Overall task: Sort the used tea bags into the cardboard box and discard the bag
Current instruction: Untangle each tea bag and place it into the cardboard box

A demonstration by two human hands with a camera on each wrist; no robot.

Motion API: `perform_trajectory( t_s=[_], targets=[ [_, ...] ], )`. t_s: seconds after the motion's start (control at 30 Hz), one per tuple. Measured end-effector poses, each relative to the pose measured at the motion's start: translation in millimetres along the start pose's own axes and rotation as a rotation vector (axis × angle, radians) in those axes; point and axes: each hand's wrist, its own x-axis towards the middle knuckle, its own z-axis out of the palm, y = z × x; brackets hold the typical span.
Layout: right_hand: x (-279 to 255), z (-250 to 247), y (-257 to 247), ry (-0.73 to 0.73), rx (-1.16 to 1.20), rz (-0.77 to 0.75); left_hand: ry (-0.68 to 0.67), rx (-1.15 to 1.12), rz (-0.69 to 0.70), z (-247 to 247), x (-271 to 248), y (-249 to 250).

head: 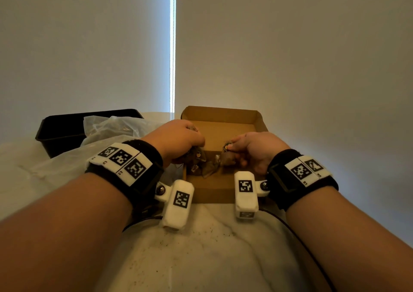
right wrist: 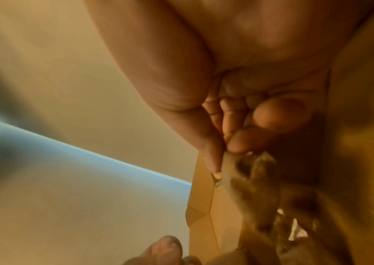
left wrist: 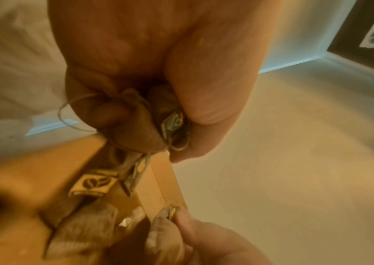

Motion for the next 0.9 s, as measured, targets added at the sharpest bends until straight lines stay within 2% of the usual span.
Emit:
perform_trajectory(
  t_s=[0.2,0.3,0.43,0.57,0.63,0.77,0.9],
  targets=[
    [-4,3,-4,-0.054,-0.097,0.101,-0.011,-0.009,0.03,1,1,-1],
    [-8,5,-6,-0.065,-0.032,0.138,-0.008,-0.017,0.034,2,1,-2],
    [-11,8,-9,-0.086,-0.065,0.127,-0.006,-0.016,0.034,2,0,-1],
    [-12,11,-14,-0.012,-0.304,0.041,-0.004,-0.014,0.04,2,-1,-1],
    [-14,11,-15,0.005,-0.345,0.041,-0.001,-0.012,0.044,3,0,0],
    [-18,10,-12,-0.064,-0.396,0.092,0.007,-0.003,0.054,3,1,-1],
    [-19,15,-9,-0.106,-0.422,0.05,0.012,-0.003,0.061,4,1,0]
  ],
)
